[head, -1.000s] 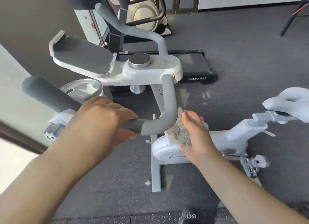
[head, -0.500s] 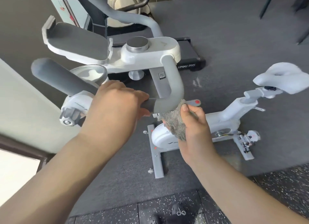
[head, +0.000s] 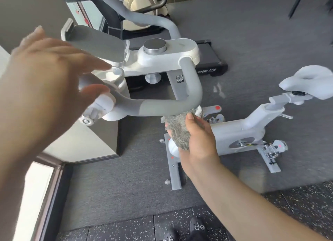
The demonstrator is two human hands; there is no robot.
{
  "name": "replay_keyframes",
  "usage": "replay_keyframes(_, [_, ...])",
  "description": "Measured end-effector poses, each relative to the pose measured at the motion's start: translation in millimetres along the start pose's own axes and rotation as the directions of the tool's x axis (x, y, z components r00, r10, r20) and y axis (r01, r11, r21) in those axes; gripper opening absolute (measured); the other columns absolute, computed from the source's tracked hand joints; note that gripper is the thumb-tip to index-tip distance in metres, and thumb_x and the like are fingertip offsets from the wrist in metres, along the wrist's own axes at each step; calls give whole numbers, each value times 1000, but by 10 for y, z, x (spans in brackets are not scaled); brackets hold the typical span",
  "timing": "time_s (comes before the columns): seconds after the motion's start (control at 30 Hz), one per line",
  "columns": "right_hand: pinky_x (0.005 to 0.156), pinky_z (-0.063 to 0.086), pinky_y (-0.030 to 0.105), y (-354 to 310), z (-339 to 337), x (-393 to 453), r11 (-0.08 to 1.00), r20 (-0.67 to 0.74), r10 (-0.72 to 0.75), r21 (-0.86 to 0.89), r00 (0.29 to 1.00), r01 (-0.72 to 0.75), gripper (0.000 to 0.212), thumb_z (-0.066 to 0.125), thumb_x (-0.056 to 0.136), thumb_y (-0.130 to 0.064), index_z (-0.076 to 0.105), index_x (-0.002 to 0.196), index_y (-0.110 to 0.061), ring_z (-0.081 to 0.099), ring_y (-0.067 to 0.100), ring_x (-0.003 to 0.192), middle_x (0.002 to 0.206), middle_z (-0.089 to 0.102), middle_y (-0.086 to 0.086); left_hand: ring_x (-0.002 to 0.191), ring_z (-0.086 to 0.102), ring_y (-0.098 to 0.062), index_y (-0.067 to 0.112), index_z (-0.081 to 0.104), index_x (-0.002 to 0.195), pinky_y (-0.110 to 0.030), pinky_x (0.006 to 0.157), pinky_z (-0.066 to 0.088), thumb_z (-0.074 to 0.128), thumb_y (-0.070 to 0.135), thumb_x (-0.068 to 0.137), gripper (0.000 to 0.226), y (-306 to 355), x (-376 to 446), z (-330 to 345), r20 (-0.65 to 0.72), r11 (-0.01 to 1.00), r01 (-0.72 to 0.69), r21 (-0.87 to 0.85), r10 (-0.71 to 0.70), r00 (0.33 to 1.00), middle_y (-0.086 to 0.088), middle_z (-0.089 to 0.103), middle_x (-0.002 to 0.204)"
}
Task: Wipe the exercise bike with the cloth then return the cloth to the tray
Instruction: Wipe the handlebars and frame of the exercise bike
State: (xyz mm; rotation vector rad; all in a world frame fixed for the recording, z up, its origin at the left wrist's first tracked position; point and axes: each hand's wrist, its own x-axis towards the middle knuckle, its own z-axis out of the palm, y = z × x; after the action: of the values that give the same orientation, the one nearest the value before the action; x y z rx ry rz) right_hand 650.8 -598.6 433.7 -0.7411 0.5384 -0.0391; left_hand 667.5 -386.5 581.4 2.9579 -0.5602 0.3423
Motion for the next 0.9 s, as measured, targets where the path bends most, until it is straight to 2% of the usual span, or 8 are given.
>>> replay_keyframes(0.17, [92,50,46,193,155,-307,983,196,185,-29,963,-183,28,62,89,-13,57,115,-4,60,37,114,120,64,21,108,58,-34,23,73,101,-43,107,22,74,33,77,26,248,-69,92,-90,979,-27,202,46,995,-2,71,108])
replay_keyframes(0.37, [88,53,38,161,91,-166,987,79,150,53,985,-155,30,59,91,-12,58,120,-4,62,32,114,122,64,19,109,57,-33,22,75,96,-39,108,19,76,22,74,22,187,-95,140,-117,978,-86,189,110,987,0,71,109])
replay_keyframes(0.43, [83,54,34,141,170,-178,975,130,176,116,976,-191,26,53,94,-11,59,119,-3,64,30,110,120,66,17,112,56,-31,23,74,98,-40,109,19,77,22,74,24,173,-108,152,-106,977,-97,192,119,987,2,70,111])
replay_keyframes(0.53, [78,56,33,154,365,-299,923,250,246,235,937,-305,15,49,96,-7,63,99,-6,72,18,75,82,74,5,115,54,-28,24,74,100,-44,112,19,71,26,82,19,142,-107,139,-108,979,-109,172,129,986,4,69,114])
replay_keyframes(0.63, [81,54,34,176,533,-438,886,309,312,246,898,-393,16,48,96,-6,63,89,-5,68,17,73,73,72,4,113,55,-27,23,74,99,-43,112,20,64,30,84,20,139,-113,126,-126,980,-117,162,138,982,3,70,113])
replay_keyframes(0.7, [83,55,36,188,607,-499,847,359,364,255,859,-466,16,49,96,-6,63,93,-2,67,20,84,83,73,8,113,56,-28,22,74,100,-46,111,22,71,24,81,19,145,-118,135,-139,983,-111,148,132,981,2,70,112])
replay_keyframes(0.8, [83,56,39,164,661,-531,803,419,423,237,804,-546,28,49,97,-8,57,121,6,63,28,111,118,66,18,113,57,-28,20,75,100,-46,112,22,73,21,80,20,155,-132,146,-154,986,-100,133,120,981,1,70,111])
replay_keyframes(0.9, [77,59,37,125,579,-465,776,425,457,239,781,-584,36,48,98,-8,50,130,8,56,34,121,129,58,24,114,57,-28,21,75,99,-46,112,21,72,21,79,21,154,-126,147,-147,987,-91,132,110,983,1,70,111])
